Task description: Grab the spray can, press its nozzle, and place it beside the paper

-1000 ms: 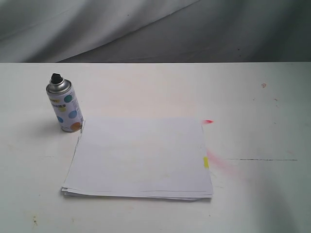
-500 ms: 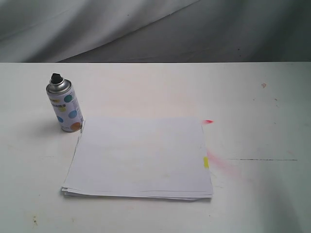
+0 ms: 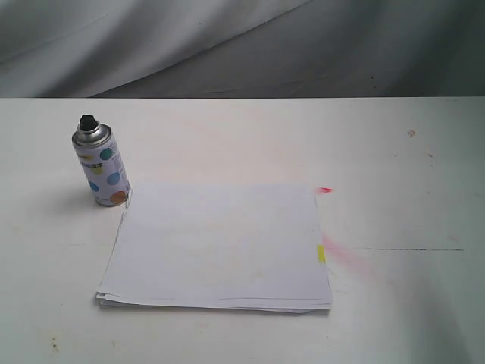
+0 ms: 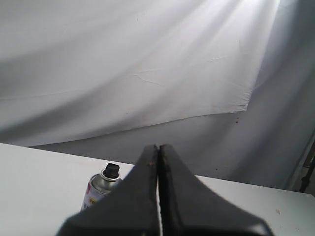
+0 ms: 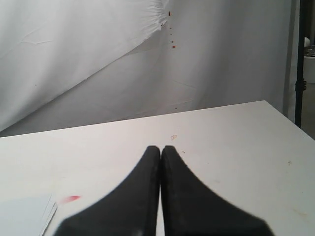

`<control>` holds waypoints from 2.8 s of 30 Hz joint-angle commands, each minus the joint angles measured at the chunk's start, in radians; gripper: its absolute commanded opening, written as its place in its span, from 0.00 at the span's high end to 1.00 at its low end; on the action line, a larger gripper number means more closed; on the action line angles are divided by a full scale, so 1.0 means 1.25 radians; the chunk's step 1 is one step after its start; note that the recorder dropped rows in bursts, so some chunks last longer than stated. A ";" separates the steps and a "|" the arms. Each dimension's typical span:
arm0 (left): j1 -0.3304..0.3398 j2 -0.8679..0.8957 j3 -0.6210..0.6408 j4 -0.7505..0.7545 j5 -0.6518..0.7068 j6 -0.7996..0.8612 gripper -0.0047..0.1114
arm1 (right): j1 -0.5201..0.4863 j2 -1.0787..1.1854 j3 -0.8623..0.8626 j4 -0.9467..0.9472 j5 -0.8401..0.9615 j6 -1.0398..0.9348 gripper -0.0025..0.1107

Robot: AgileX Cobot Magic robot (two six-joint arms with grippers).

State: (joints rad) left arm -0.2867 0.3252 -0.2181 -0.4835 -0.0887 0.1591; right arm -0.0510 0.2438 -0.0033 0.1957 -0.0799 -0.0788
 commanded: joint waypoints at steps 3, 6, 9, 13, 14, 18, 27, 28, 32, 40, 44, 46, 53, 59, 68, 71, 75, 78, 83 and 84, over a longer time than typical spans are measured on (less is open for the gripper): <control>-0.001 0.002 0.002 0.007 -0.010 0.014 0.96 | -0.006 -0.002 0.003 0.001 0.002 -0.009 0.98; -0.001 0.000 0.020 0.081 -0.001 0.065 0.96 | -0.006 -0.002 0.003 0.001 0.002 -0.009 0.98; -0.001 0.000 0.059 0.204 0.008 0.062 0.96 | -0.006 -0.002 0.003 0.001 0.002 -0.009 0.98; -0.001 0.000 0.127 0.274 0.008 0.063 0.96 | -0.006 -0.002 0.003 0.001 0.002 -0.009 0.98; -0.001 0.000 0.144 0.276 0.008 0.063 0.96 | -0.006 -0.002 0.003 0.001 0.002 -0.009 0.98; -0.001 -0.002 0.175 0.273 0.007 0.059 0.96 | -0.006 -0.002 0.003 0.001 0.002 -0.009 0.98; -0.001 -0.165 0.175 0.269 0.152 0.059 0.96 | -0.006 -0.002 0.003 0.001 0.002 -0.009 0.98; -0.001 -0.182 0.175 0.269 0.169 0.059 0.96 | -0.006 -0.002 0.003 0.001 0.002 -0.009 0.98; -0.001 -0.246 0.175 0.269 0.251 0.059 0.96 | -0.006 -0.002 0.003 0.001 0.002 -0.009 0.98; -0.001 -0.260 0.175 0.269 0.283 0.062 0.96 | -0.006 -0.002 0.003 0.001 0.002 -0.009 0.98; -0.001 -0.260 0.175 0.269 0.283 0.066 0.96 | -0.006 -0.002 0.003 0.001 0.002 -0.009 0.98; -0.001 -0.260 0.175 0.269 0.283 0.066 0.96 | -0.006 -0.002 0.003 0.001 0.002 -0.009 0.98; -0.001 -0.260 0.175 0.269 0.283 0.066 0.96 | -0.006 -0.002 0.003 0.001 0.002 -0.009 0.98; -0.001 -0.260 0.175 0.269 0.283 0.064 0.96 | -0.006 -0.002 0.003 0.001 0.002 -0.009 0.98; -0.001 -0.260 0.175 0.269 0.283 0.064 0.96 | -0.006 -0.002 0.003 0.001 0.002 -0.009 0.98; -0.001 -0.260 0.175 0.269 0.283 0.066 0.96 | -0.006 -0.002 0.003 0.001 0.002 -0.009 0.98; -0.001 -0.260 0.175 0.269 0.283 0.066 0.96 | -0.006 -0.002 0.003 0.001 0.002 -0.009 0.98; -0.001 -0.260 0.175 0.269 0.283 0.066 0.96 | -0.006 -0.002 0.003 0.001 0.002 -0.009 0.98; -0.001 -0.260 0.175 0.269 0.283 0.066 0.96 | -0.006 -0.002 0.003 0.001 0.002 -0.009 0.98; -0.001 -0.260 0.175 0.269 0.283 0.066 0.96 | -0.006 -0.002 0.003 0.001 0.002 -0.009 0.98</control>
State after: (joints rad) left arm -0.2867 0.0041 -0.0038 -0.1504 0.2671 0.2367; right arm -0.0510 0.2438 -0.0033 0.1957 -0.0776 -0.0788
